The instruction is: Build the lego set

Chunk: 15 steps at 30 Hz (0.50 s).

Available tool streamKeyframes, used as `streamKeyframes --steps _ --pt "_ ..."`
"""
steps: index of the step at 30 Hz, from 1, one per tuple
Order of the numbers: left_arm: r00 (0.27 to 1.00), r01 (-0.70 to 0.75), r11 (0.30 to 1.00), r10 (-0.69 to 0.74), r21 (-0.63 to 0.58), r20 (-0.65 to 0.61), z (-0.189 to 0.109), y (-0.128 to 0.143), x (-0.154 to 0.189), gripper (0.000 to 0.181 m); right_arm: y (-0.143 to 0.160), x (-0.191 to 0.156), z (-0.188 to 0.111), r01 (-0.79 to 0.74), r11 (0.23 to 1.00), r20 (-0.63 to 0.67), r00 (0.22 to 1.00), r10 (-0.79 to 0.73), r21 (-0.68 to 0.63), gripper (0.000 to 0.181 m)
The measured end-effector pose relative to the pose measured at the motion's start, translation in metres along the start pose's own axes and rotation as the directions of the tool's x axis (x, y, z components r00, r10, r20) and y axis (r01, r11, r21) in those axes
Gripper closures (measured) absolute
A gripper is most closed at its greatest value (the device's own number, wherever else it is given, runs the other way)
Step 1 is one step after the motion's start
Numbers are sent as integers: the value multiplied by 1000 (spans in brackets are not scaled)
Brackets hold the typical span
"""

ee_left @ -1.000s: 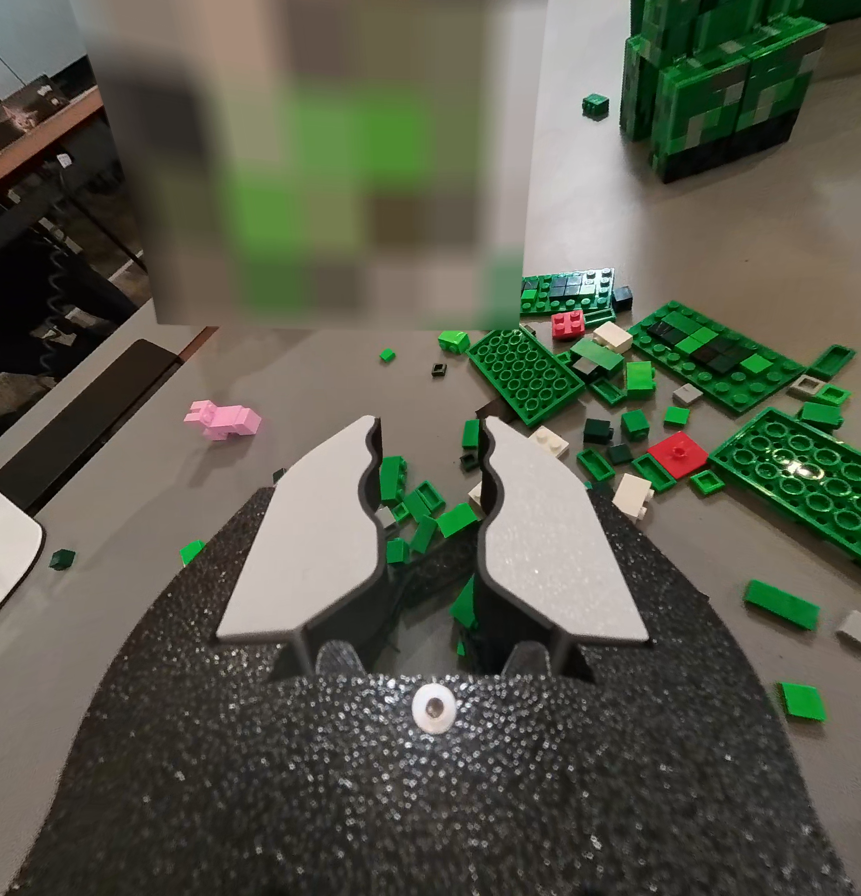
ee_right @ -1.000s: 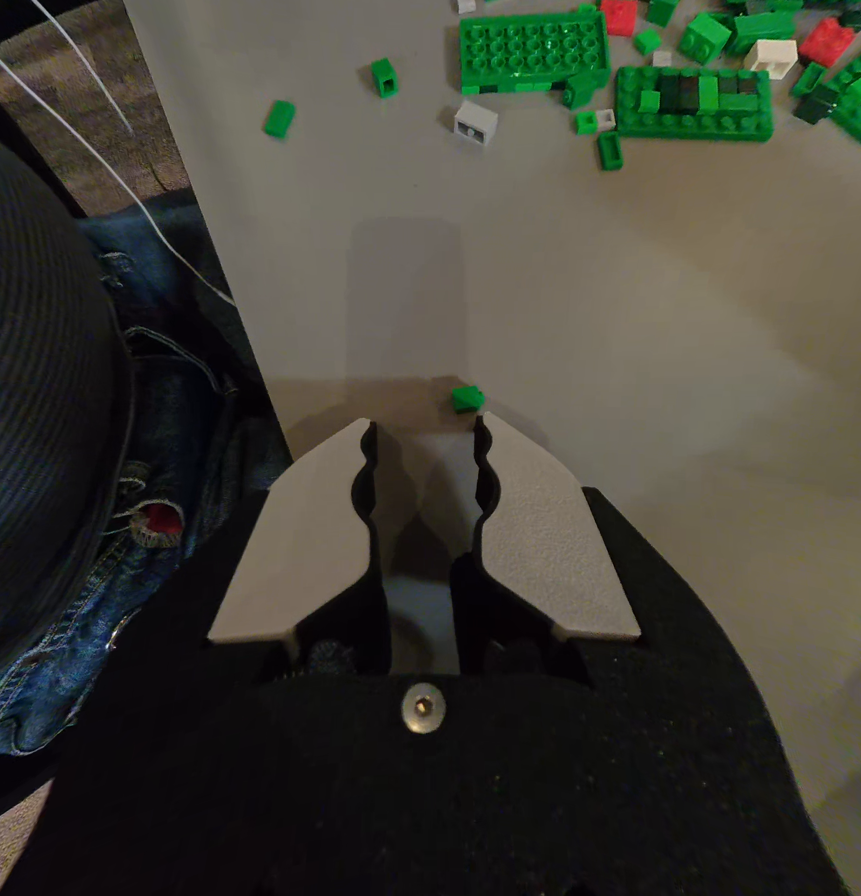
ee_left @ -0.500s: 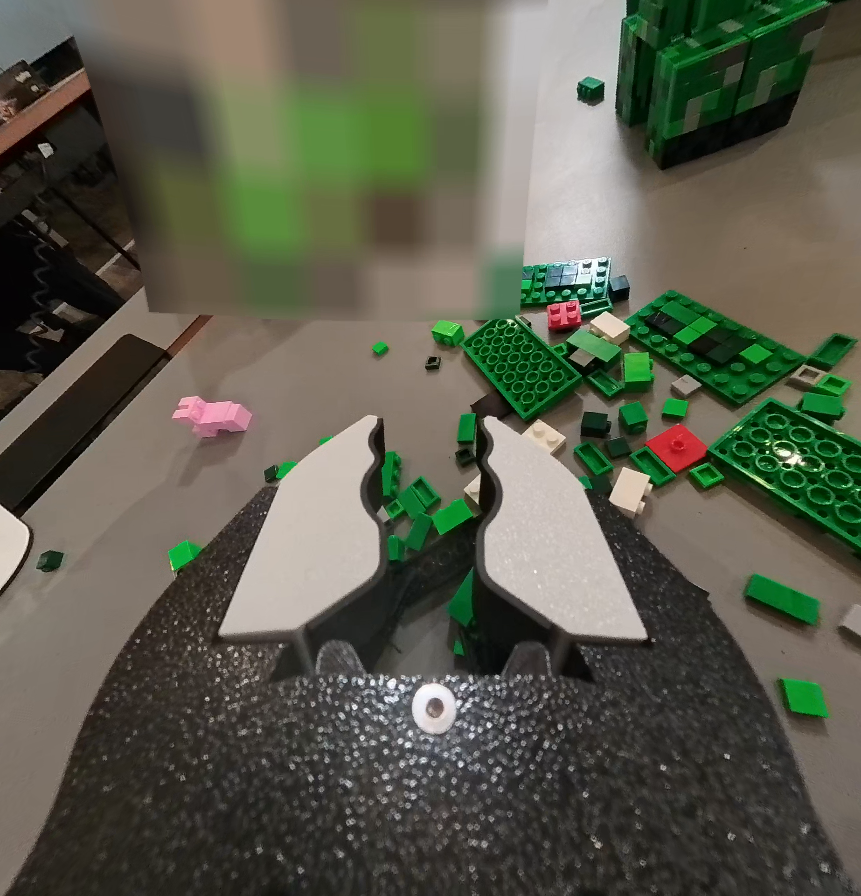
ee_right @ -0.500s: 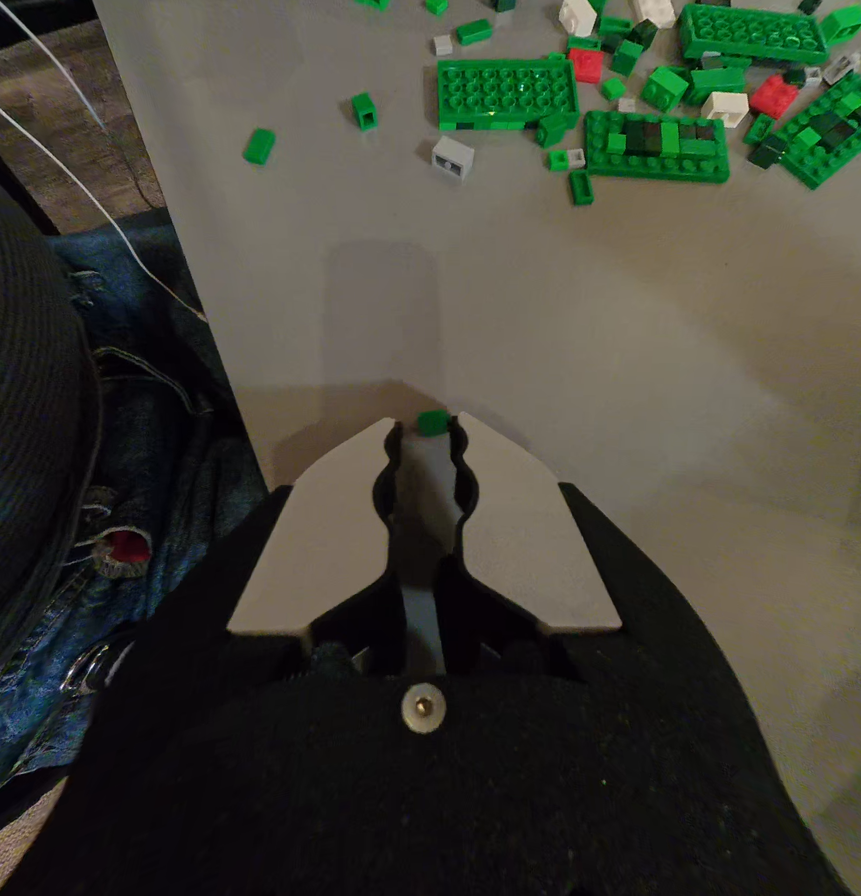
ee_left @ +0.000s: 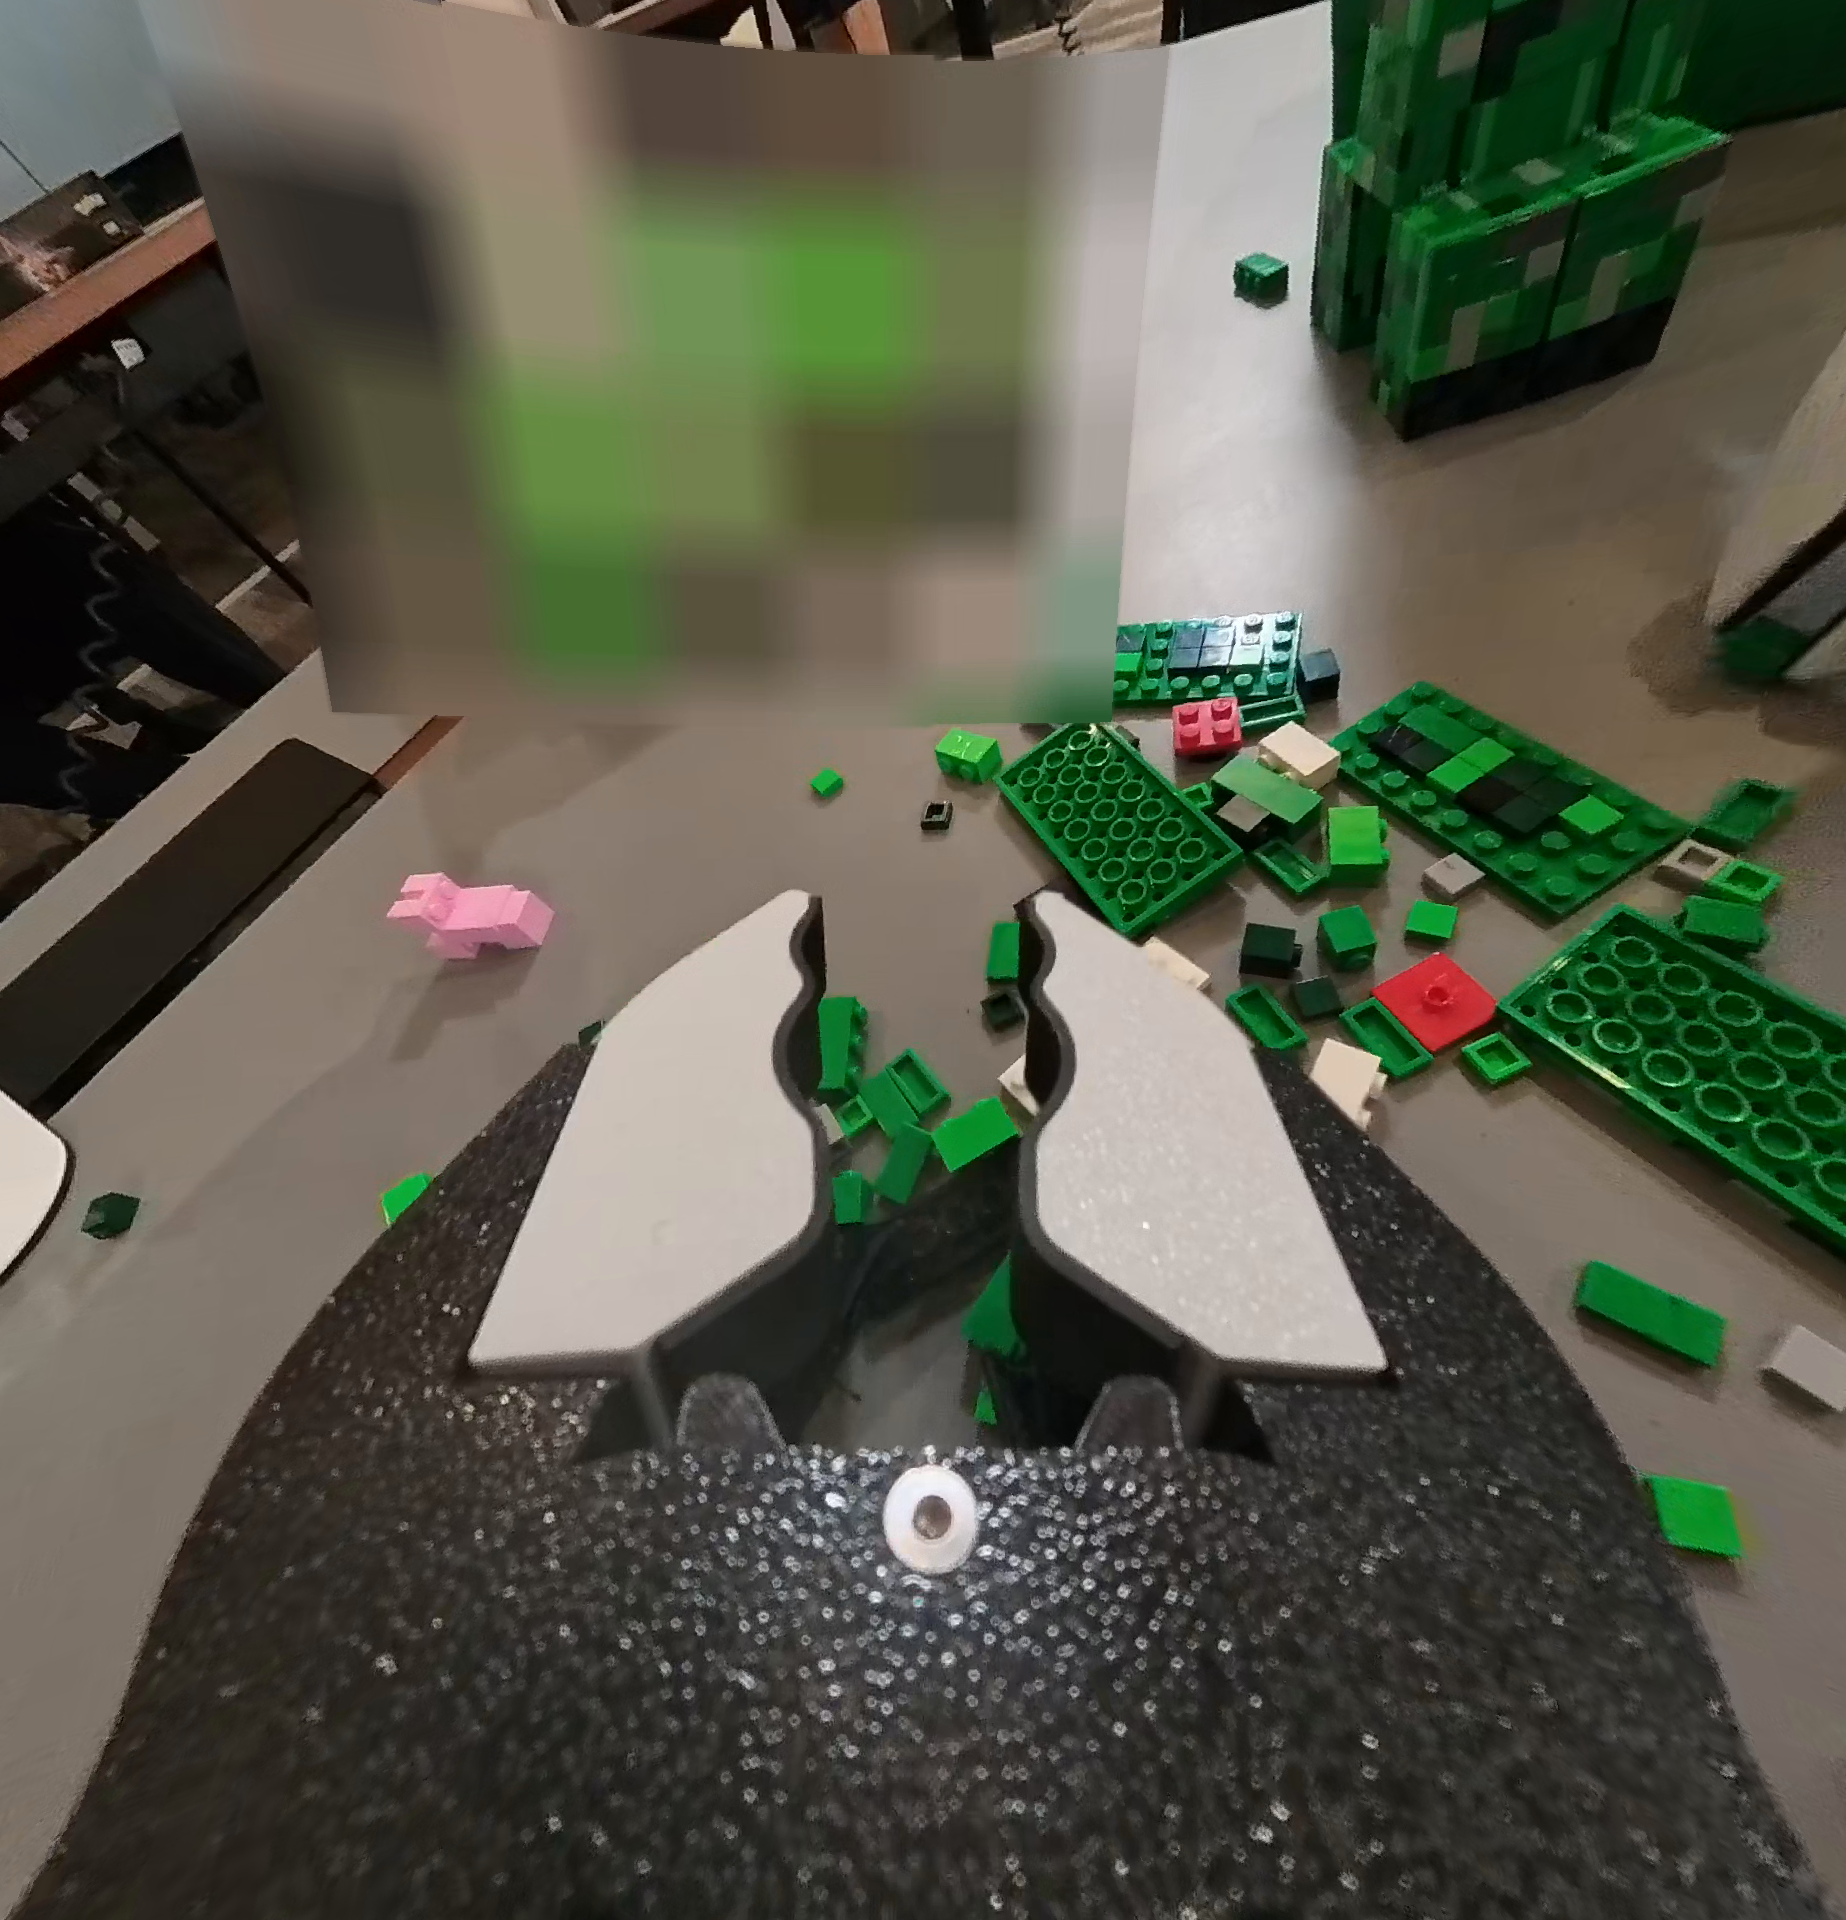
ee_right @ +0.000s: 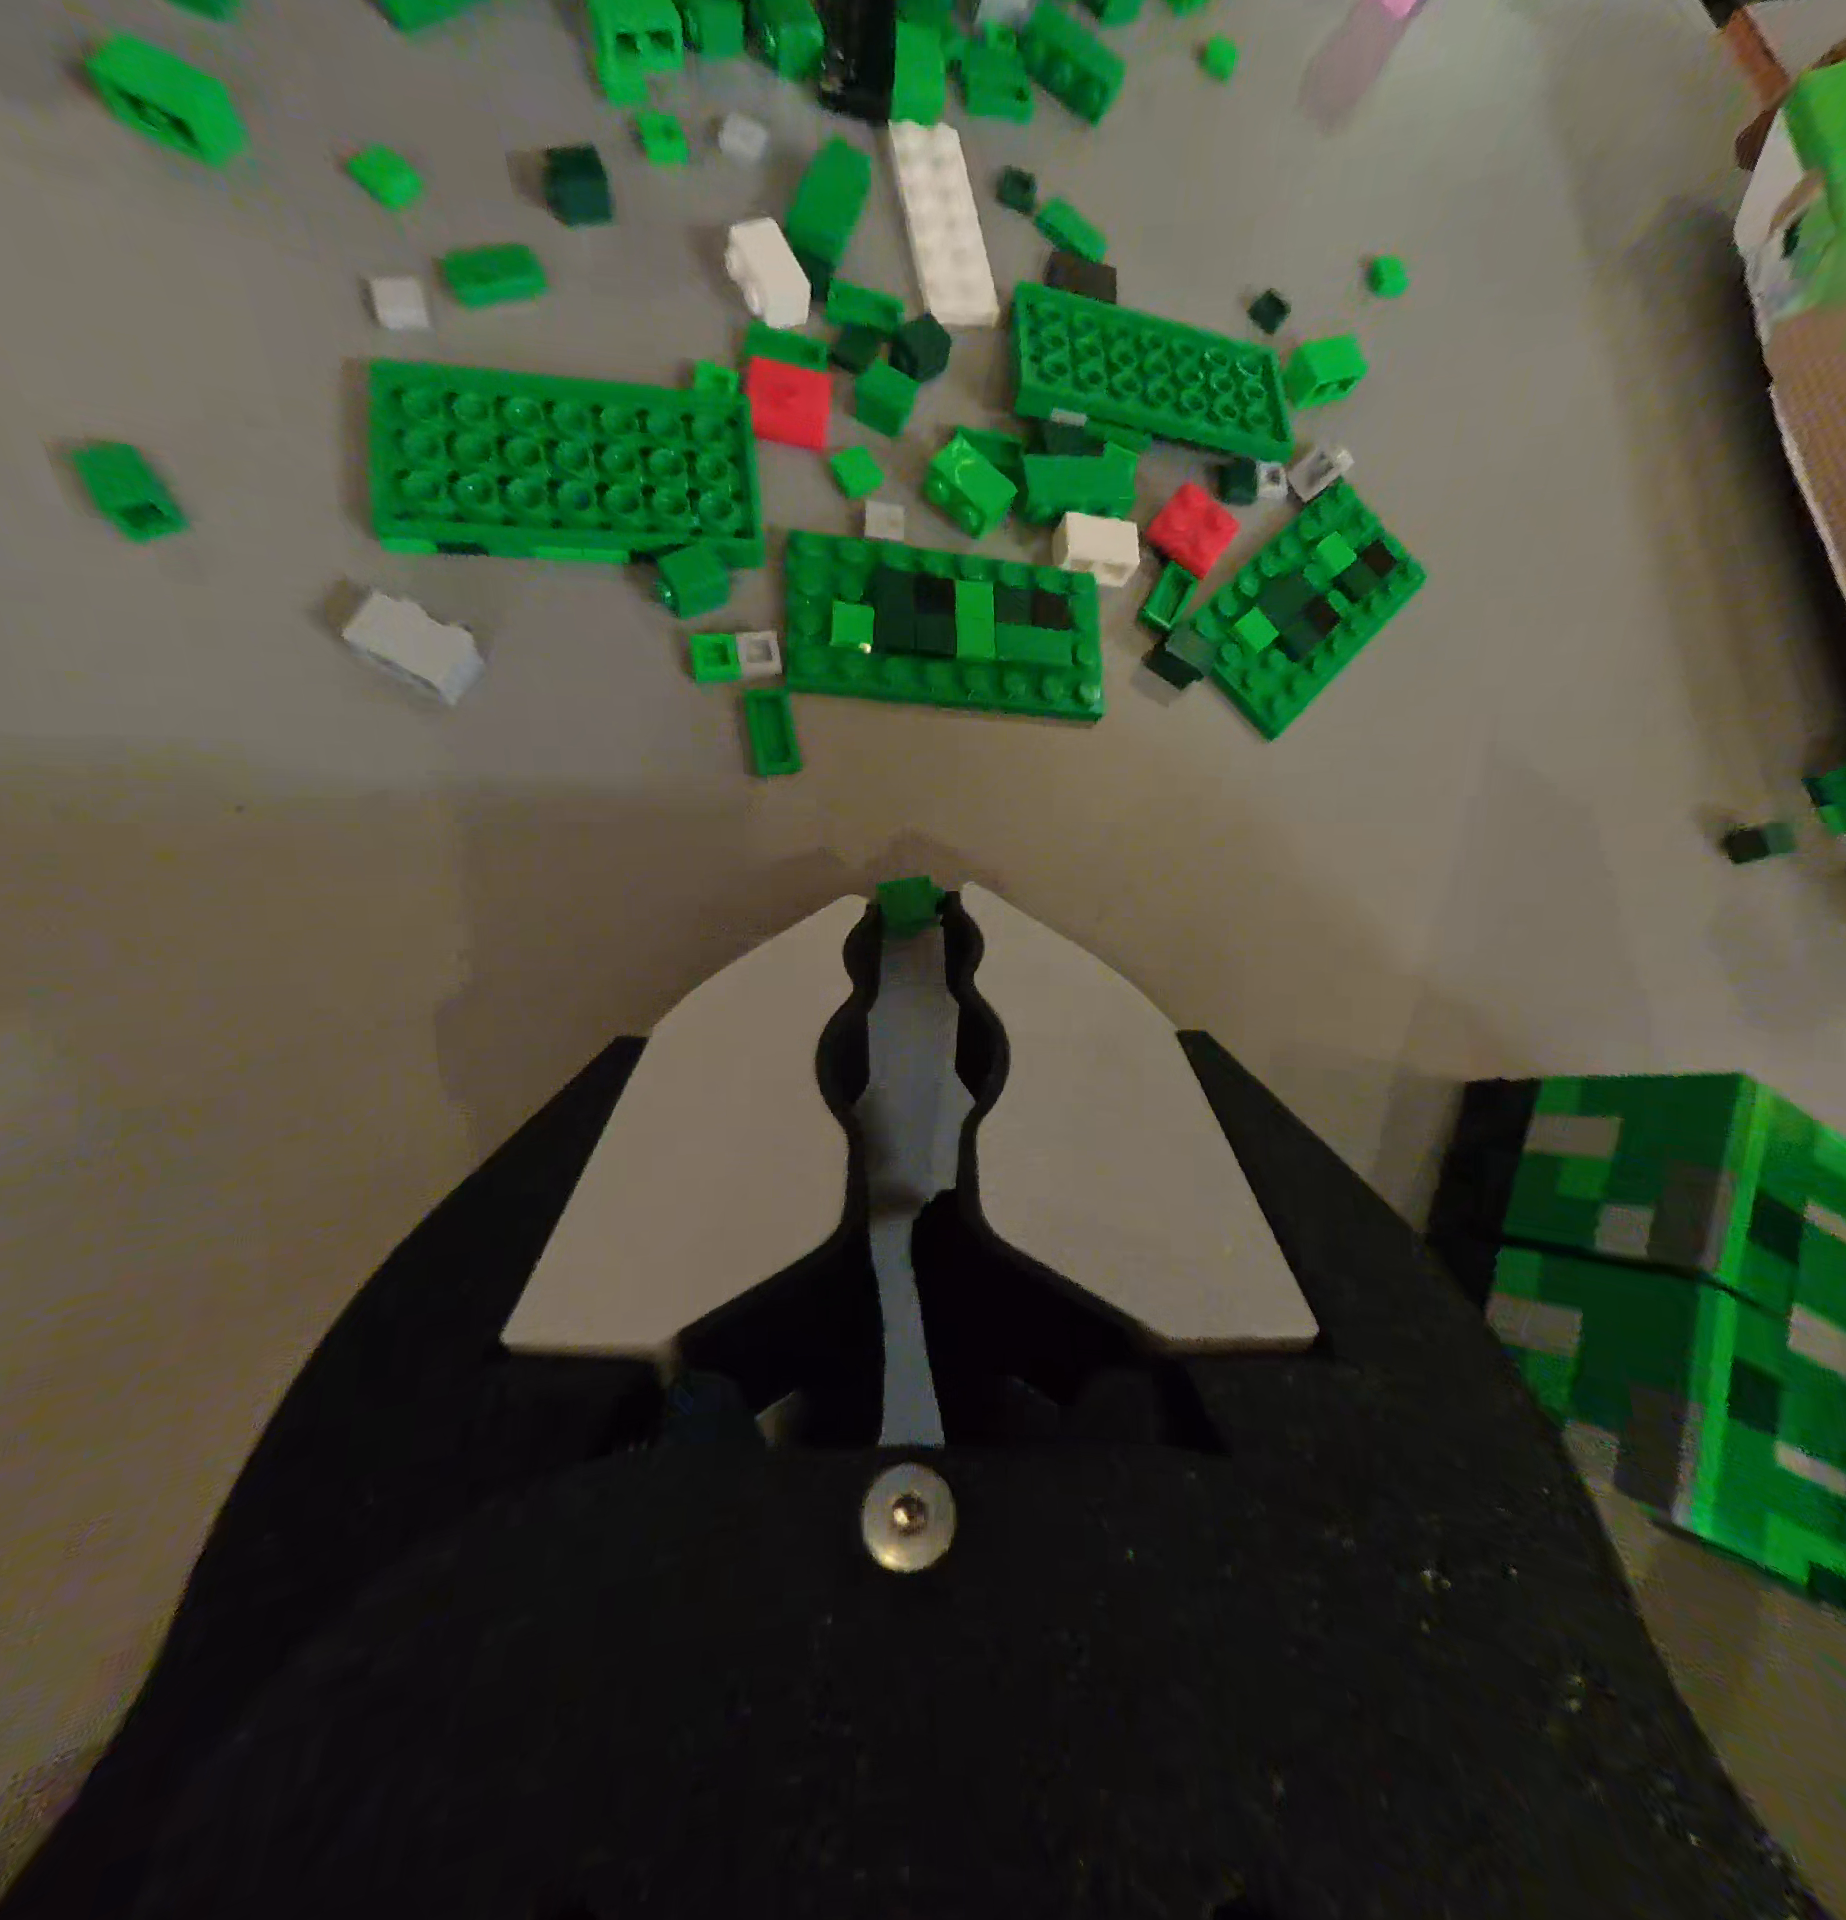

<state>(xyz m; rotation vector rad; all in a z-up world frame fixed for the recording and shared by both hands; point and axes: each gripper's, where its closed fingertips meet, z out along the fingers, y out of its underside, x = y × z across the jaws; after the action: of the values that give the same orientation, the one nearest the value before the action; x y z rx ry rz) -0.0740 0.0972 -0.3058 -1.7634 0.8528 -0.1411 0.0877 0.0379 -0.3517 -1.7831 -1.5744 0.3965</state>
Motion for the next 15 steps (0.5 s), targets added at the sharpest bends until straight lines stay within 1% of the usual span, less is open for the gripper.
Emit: streamKeyframes --steps 1,3,4,6,9,10,11,13,14,15 --pt "1000 -4 1000 4 -1 5 -1 0 -1 146 -1 0 1 -9 1000 19 1000 8 6 166" --pt "1000 -9 1000 9 4 20 -2 -1 -4 146 -7 -3 0 -38 999 68 997 36 30 144" --pt "1000 -6 1000 5 10 24 -3 -3 -5 146 -13 -8 -2 -50 997 97 994 45 51 141" --pt "1000 5 1000 -6 20 27 -4 -4 -7 146 -29 -27 -10 -45 994 174 984 28 99 137" --pt "999 4 1000 -5 23 42 -6 -4 -11 146 -53 -74 -21 -6 985 317 947 -50 174 137" --pt "999 6 1000 -7 23 46 -7 -4 -12 146 -54 -81 -20 23 986 305 950 -73 164 137" --pt "999 11 1000 -12 27 48 -7 -4 -13 146 -52 -82 -16 61 988 265 959 -98 142 136" --pt "999 23 999 -25 34 41 -7 -5 -12 146 -46 -76 -9 110 988 187 974 -129 110 136" --pt "999 28 999 -29 36 37 -7 -5 -12 146 -43 -73 -6 103 989 175 977 -120 103 138" --pt "999 29 999 -30 38 34 -7 -5 -12 146 -41 -73 -5 79 992 191 977 -96 99 138"
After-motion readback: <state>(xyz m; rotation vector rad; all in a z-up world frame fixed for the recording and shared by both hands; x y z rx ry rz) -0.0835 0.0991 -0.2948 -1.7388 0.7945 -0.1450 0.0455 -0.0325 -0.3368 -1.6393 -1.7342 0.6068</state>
